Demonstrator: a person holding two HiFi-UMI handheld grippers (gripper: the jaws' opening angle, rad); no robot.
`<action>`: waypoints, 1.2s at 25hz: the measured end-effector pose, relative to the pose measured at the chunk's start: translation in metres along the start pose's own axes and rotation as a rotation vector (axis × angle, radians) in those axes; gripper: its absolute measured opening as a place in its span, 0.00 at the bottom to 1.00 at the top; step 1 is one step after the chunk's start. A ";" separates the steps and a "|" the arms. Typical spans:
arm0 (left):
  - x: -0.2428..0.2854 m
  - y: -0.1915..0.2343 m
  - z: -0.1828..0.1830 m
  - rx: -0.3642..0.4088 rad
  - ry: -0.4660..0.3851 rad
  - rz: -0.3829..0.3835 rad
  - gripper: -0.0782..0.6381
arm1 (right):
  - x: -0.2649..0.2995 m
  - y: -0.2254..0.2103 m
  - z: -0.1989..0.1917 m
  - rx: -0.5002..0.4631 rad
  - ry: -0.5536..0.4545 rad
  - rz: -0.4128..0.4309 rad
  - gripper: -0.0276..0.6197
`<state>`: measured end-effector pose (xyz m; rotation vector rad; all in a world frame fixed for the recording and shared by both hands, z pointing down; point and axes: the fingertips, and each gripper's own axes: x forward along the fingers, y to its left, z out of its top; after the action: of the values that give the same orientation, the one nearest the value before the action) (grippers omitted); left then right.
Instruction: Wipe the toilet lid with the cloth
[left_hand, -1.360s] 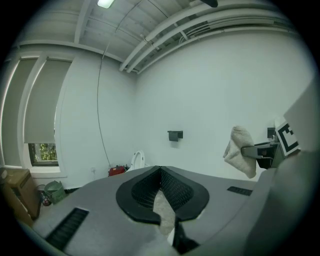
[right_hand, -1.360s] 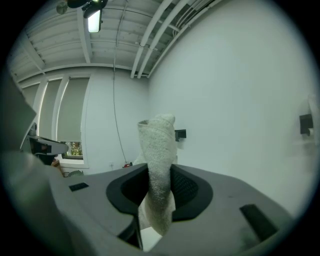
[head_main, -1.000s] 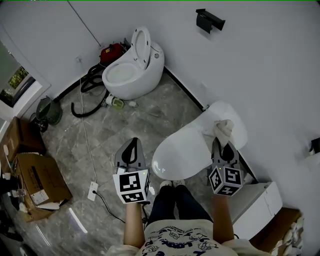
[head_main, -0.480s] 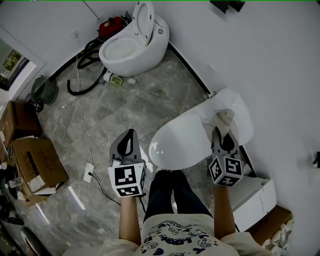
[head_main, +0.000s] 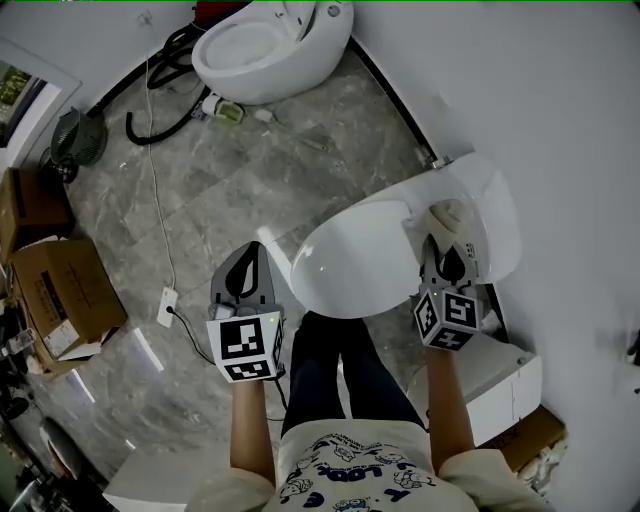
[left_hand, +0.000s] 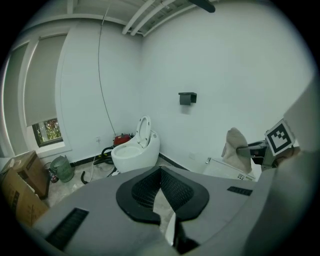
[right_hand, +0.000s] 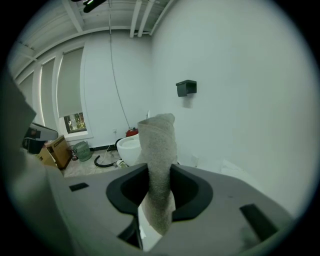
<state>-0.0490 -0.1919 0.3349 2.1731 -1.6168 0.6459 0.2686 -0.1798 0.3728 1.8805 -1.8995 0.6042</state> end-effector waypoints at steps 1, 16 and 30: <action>0.005 0.000 -0.004 0.000 0.007 0.002 0.11 | 0.008 -0.002 -0.006 0.001 0.009 0.004 0.20; 0.068 -0.005 -0.075 0.037 0.097 0.010 0.11 | 0.116 -0.048 -0.115 0.002 0.164 -0.002 0.20; 0.118 -0.005 -0.133 0.058 0.127 0.014 0.11 | 0.203 -0.073 -0.208 -0.095 0.310 0.002 0.20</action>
<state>-0.0356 -0.2129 0.5111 2.1167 -1.5668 0.8271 0.3346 -0.2305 0.6607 1.6197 -1.6984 0.7451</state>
